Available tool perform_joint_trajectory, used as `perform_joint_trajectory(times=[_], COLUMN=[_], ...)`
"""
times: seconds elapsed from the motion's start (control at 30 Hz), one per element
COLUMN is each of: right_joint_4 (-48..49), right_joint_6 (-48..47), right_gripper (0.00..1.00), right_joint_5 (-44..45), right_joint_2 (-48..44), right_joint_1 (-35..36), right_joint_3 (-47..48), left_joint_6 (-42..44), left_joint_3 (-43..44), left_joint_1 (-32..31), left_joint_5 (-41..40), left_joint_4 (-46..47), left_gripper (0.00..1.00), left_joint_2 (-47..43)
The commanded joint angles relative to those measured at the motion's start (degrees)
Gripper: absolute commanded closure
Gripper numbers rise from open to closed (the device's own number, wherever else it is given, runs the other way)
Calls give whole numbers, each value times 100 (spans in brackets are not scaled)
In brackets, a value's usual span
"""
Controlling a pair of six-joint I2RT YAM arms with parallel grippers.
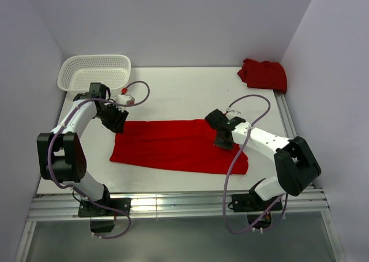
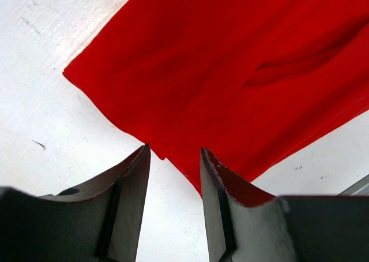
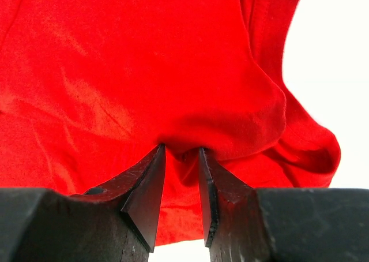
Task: Roll the t-shirts
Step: Fold the tshirt
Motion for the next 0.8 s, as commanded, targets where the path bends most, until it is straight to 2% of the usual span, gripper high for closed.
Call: perform_joint_trajectory(times=[0.0, 0.2, 0.3, 0.37, 0.77], right_joint_4=[221, 213, 107, -59, -535], right_joint_6=[-34, 10, -25, -43, -271], right_gripper=[64, 70, 79, 82, 83], right_joint_5=[135, 311, 442, 522, 664], right_joint_2=[167, 396, 493, 572, 766], right_joint_1=[17, 17, 17, 17, 17], right_joint_3=[162, 223, 363, 538, 1242], left_joint_6=[117, 99, 82, 82, 82], left_joint_3=[-53, -44, -35, -35, -61], left_joint_1=[12, 12, 12, 12, 12], left_joint_5=[109, 100, 100, 83, 39], left_joint_4=[-4, -4, -12, -4, -12], left_gripper=[55, 55, 55, 55, 55], left_joint_2=[-40, -41, -40, -40, -49])
